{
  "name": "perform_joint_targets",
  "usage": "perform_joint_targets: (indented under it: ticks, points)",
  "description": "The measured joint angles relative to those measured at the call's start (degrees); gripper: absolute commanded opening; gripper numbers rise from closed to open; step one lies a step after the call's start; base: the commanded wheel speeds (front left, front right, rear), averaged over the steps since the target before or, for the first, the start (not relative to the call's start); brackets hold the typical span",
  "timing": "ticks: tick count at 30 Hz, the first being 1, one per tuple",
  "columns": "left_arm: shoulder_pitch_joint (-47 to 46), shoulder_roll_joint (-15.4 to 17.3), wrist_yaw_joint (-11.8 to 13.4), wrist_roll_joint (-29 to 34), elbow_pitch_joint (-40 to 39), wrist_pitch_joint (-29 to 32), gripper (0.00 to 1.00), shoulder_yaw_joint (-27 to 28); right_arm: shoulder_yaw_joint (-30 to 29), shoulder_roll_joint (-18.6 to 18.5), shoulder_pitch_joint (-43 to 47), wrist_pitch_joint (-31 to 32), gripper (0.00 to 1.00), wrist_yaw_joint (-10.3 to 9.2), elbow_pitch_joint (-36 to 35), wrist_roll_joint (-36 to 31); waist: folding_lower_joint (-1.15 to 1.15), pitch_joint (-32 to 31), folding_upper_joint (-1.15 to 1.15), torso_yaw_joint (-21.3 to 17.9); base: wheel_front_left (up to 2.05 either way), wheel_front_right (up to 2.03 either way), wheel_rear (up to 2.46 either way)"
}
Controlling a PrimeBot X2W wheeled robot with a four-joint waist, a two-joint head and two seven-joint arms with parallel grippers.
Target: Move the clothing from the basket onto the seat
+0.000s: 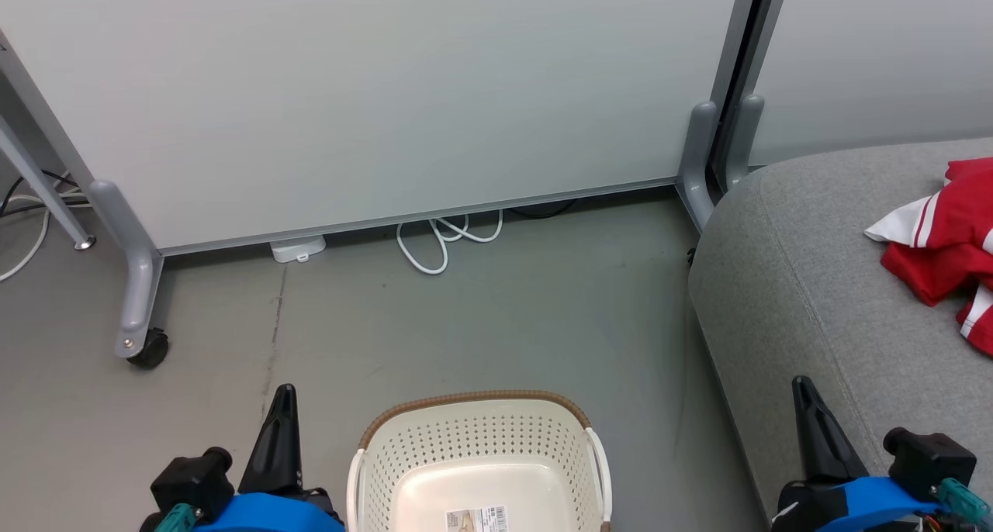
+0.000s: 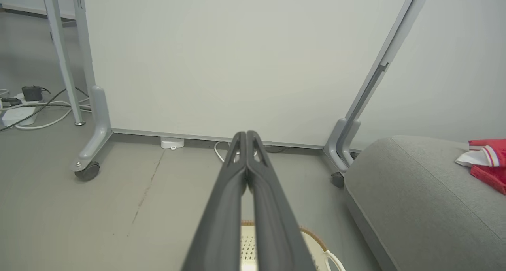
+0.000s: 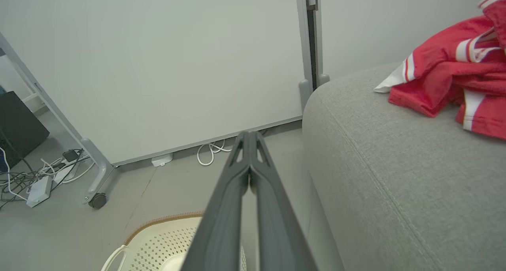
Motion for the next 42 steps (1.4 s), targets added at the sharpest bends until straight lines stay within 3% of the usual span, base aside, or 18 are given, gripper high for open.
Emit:
perform_joint_targets:
  ticks: [20, 42]
  points:
    - [-1.2, 0.1, 0.0, -19.7, -0.6, 4.6, 0.0, 2.3, -0.6, 0.0, -0.7, 4.7, 0.0, -0.01, -0.7, 20.4, 0.0, 0.1, 0.0, 0.0, 0.0, 0.0, 0.0]
    - [-2.7, 0.3, 0.0, -36.7, -1.2, 8.8, 0.0, 4.6, -1.4, 0.0, -2.1, 9.0, 0.0, -0.01, -1.1, 38.0, 0.0, 0.2, 0.0, 0.0, 0.0, 0.0, 0.0]
